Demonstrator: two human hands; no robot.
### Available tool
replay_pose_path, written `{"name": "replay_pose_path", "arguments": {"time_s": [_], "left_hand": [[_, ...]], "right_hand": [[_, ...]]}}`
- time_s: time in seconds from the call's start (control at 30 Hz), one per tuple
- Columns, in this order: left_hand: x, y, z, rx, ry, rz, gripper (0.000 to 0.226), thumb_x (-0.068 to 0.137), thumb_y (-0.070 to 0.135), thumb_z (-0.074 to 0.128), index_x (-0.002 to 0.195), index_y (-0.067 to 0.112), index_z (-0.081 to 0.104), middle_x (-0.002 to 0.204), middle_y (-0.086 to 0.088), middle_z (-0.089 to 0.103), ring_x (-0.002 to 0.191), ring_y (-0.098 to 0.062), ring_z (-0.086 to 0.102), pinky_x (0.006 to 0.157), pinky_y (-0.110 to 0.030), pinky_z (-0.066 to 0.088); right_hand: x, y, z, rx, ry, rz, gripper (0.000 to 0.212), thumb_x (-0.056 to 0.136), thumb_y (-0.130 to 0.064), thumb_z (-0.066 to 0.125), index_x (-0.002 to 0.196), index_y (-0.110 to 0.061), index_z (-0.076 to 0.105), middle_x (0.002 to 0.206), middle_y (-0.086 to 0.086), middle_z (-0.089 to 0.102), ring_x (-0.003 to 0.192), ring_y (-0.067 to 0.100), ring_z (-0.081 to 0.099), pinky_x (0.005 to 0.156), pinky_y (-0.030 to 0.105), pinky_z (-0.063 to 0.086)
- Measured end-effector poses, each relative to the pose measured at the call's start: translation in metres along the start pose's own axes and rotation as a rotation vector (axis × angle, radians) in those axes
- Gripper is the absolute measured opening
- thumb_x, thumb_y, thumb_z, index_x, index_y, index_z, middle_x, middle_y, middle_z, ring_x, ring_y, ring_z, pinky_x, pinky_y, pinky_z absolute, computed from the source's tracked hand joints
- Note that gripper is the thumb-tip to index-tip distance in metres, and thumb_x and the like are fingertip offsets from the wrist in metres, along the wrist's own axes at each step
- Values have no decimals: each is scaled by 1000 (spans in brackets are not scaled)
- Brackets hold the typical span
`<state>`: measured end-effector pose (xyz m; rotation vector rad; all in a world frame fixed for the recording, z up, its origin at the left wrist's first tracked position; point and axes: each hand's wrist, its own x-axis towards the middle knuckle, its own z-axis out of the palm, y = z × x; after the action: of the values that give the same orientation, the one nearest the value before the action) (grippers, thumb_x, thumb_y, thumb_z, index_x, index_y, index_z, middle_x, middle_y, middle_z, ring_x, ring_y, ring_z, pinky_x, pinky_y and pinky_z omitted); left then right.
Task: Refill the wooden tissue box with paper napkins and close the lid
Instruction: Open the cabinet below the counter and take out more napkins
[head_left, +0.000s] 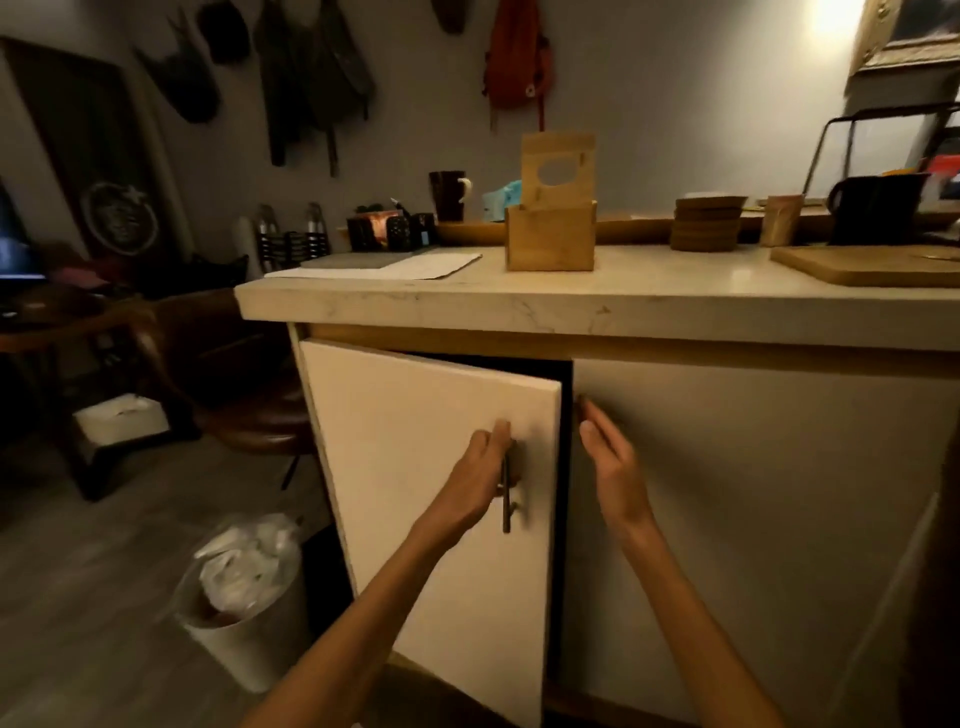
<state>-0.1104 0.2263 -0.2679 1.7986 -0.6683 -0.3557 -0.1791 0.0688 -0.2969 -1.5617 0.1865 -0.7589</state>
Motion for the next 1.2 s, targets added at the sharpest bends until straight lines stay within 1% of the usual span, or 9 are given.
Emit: {"name": "replay_pose_path", "arguments": {"time_s": [0.17,0.37,0.47,0.57,0.7,0.8,0.93,1.1,1.2], "left_hand": [[-68,19,-95,148,-70,-342,79,86,75,19,109,12,59,99,-15,71,93,-32,71,75,-42,59],[-58,61,-187,390,144,-566,50,93,41,54,126,3,47,119,-17,57,93,-36,65,59,-41,60],[-34,61,-183,904,246,-592,34,88,17,52,120,6,49,95,-13,57,80,-27,63,62,-33,53],[-13,43,-197,1083,327,-630,53,86,18,58,133,-1,44,106,-13,56,99,-30,61,85,-37,53],[15,19,-216,1270,496,-521,53,83,42,70,118,4,56,109,-13,65,99,-30,63,86,-40,52],[40,0,-215,1369,683,-468,51,78,48,73,105,6,62,97,-10,69,93,-29,65,80,-38,47],[56,-18,-227,1410,809,-499,55,75,55,71,100,8,57,89,-9,69,84,-26,66,68,-34,39],[58,-25,-234,1456,838,-458,58,75,61,68,98,10,52,85,-9,65,81,-27,63,65,-34,35],[57,-26,-234,1467,855,-477,57,77,61,65,97,10,50,74,-7,50,66,-22,48,63,-34,34]], "right_hand": [[-39,-14,37,374,-923,262,65,96,-54,18,146,-18,39,147,6,48,137,25,43,115,47,30],[-26,-43,119,37,-1433,224,43,100,-35,43,139,-19,50,141,3,55,128,20,54,107,40,43],[4,-25,159,-351,-1269,125,27,98,-32,52,113,-19,70,109,0,73,98,12,70,84,25,55],[54,30,187,-612,-941,84,15,94,-25,58,85,-20,69,79,-2,70,67,10,66,61,21,51],[119,96,208,-666,-727,292,21,94,-11,50,75,-12,60,63,5,58,50,15,55,43,23,43],[150,129,223,-467,-641,448,28,98,-9,47,76,-26,46,72,0,47,41,4,54,38,12,40],[179,144,231,-206,-470,745,8,101,-15,45,99,-11,52,86,10,51,63,16,46,53,26,40],[215,176,249,-136,-397,918,40,94,-27,59,128,-7,55,121,10,57,116,27,56,79,33,52],[220,184,261,-170,-395,995,44,92,-30,63,128,-7,54,131,12,55,122,29,54,92,33,50]]}}
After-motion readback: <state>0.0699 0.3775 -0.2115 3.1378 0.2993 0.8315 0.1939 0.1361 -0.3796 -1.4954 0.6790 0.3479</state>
